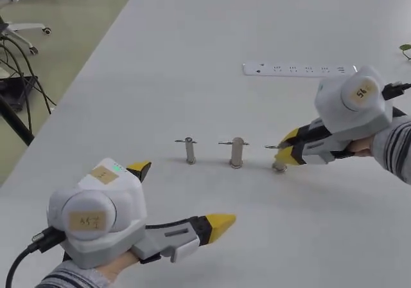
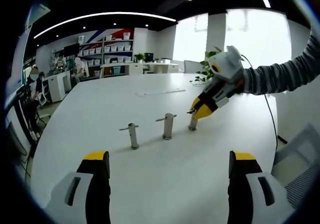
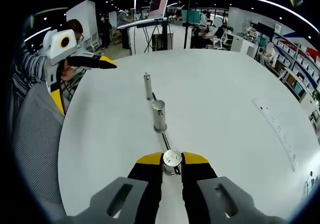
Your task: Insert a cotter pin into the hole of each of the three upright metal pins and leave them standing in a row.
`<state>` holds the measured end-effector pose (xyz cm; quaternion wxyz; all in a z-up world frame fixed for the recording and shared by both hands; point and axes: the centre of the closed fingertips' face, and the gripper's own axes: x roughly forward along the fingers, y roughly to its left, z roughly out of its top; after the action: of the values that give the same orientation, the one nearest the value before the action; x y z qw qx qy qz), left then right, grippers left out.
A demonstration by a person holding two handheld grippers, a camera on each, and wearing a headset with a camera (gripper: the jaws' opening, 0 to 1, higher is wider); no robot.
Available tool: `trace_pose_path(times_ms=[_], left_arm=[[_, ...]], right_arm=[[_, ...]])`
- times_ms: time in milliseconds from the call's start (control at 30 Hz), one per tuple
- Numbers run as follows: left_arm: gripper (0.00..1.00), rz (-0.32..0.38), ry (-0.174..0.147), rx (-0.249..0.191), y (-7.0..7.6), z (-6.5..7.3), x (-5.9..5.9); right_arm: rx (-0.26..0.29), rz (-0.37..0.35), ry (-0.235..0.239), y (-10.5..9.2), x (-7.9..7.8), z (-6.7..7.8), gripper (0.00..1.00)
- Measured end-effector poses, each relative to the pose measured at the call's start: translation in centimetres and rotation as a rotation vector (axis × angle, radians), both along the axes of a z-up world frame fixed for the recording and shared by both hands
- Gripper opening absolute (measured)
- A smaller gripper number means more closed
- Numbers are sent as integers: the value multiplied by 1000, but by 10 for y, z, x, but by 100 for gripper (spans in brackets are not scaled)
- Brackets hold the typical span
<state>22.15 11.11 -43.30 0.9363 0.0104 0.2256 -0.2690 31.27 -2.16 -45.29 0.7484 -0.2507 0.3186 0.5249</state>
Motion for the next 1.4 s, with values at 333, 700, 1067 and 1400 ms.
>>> trace_pose_path(times_ms=[333, 700, 1067, 1400], left_arm=[[99, 8, 6, 3, 1, -2, 1], [99, 7, 10, 8, 0, -2, 2], [98, 4, 7, 6, 0, 0, 4], [97, 17, 14, -2, 3, 1, 7]], right_arm=[[-22, 23, -7, -4, 7, -2, 9], [-1, 53, -3, -5, 9, -2, 9], [-15, 73, -22, -6, 9, -5, 11], [72, -55, -50, -12, 4, 11, 33]])
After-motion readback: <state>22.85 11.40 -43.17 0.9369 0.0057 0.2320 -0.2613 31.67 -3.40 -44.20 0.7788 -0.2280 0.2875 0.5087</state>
